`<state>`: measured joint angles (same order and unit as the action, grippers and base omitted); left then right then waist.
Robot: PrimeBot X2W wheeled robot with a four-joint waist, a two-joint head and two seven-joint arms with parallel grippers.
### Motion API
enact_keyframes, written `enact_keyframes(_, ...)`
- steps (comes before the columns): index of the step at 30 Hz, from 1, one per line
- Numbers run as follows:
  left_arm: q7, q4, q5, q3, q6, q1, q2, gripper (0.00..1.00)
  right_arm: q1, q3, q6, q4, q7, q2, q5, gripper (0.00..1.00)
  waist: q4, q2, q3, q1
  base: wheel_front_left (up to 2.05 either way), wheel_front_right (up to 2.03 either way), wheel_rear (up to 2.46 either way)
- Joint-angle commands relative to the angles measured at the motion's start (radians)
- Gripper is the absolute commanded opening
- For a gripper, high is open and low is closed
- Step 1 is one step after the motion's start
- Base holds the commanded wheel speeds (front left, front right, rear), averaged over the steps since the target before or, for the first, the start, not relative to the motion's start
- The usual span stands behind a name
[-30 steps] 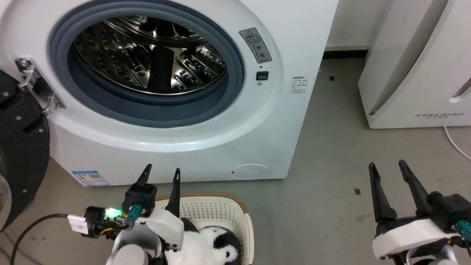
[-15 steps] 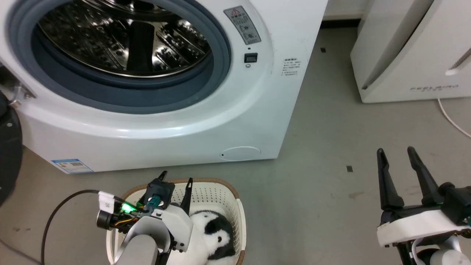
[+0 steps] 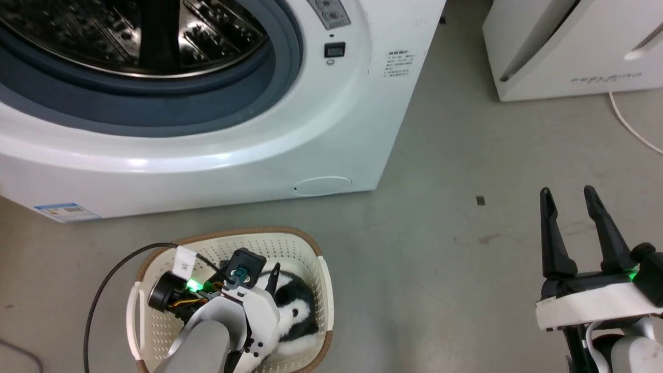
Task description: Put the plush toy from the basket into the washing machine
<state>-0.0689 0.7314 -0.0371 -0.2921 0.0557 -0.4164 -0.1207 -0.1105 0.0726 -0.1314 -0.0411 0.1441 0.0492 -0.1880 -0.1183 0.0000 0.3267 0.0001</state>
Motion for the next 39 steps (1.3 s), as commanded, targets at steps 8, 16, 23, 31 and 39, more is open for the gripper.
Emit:
enact_keyframes(8,0.062,0.104,-0.037,-0.081,0.019,-0.095,-0.035,1.0,-0.057,0.014,0.0,-0.02,0.025,0.001,-0.022,1.0,-0.022,0.0,0.109,-0.0001,0.0,0.0,0.0)
enact_keyframes(16,0.131,0.187,-0.084,-0.181,0.033,-0.182,-0.062,1.0,-0.096,0.012,0.001,-0.03,0.042,0.001,-0.039,1.0,-0.038,0.0,0.209,-0.0001,0.0,0.0,0.0)
enact_keyframes(23,0.204,0.27,-0.097,-0.272,0.044,-0.265,-0.085,1.0,-0.14,0.019,0.001,-0.044,0.059,0.001,-0.054,1.0,-0.055,0.0,0.31,-0.0001,0.0,0.0,0.0)
enact_keyframes(31,0.242,0.352,-0.108,-0.386,0.053,-0.369,-0.134,1.0,-0.192,0.019,0.001,-0.059,0.076,0.001,-0.079,1.0,-0.08,0.0,0.43,-0.0001,0.0,0.0,0.0)
enact_keyframes(39,0.266,0.435,-0.103,-0.453,0.061,-0.47,-0.198,1.0,-0.23,0.019,0.001,-0.068,0.092,0.001,-0.112,1.0,-0.107,0.0,0.533,-0.0001,0.0,0.0,0.0)
